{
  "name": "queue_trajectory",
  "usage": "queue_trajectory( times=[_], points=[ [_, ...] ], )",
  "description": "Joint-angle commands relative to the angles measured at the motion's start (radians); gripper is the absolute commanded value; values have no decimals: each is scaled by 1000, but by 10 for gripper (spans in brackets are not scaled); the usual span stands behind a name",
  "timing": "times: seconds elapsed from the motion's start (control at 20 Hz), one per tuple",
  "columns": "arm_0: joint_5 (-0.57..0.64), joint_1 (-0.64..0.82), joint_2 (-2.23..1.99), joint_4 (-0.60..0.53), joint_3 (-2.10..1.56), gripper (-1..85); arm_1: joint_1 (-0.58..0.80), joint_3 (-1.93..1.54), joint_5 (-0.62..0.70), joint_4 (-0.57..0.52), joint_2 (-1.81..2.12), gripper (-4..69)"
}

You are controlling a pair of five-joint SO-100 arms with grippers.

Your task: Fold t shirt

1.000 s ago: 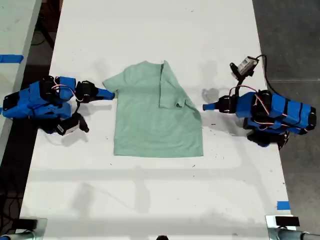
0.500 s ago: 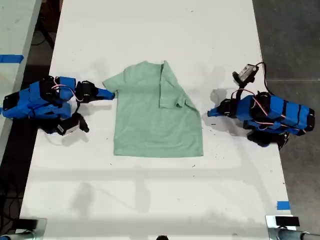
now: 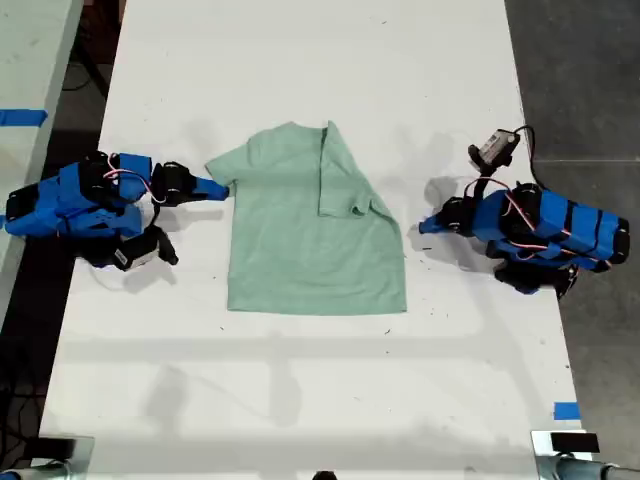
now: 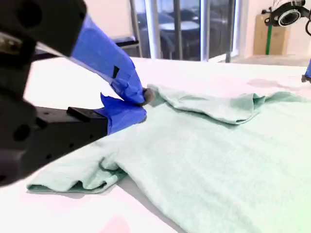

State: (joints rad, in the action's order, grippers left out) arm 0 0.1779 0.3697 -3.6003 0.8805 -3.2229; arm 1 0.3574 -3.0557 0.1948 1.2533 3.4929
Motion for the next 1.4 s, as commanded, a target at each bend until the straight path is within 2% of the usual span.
queue_trajectory(
  times=[0.0,0.2,0.25,0.35,1.35],
  points=[
    [-20,3,-5,2,-8,-1,32,-32,-5,-14,14,-14],
    [-25,14,-5,-2,-11,-1,-23,-41,-84,-5,14,-17],
    [-25,11,-5,0,-11,-1,-11,-52,-64,-37,14,-17],
    [-25,9,-5,2,-11,-1,-6,-51,-29,-32,14,-17],
    [-28,0,-5,3,-11,-1,-5,-54,-32,-31,14,-17]
  ],
)
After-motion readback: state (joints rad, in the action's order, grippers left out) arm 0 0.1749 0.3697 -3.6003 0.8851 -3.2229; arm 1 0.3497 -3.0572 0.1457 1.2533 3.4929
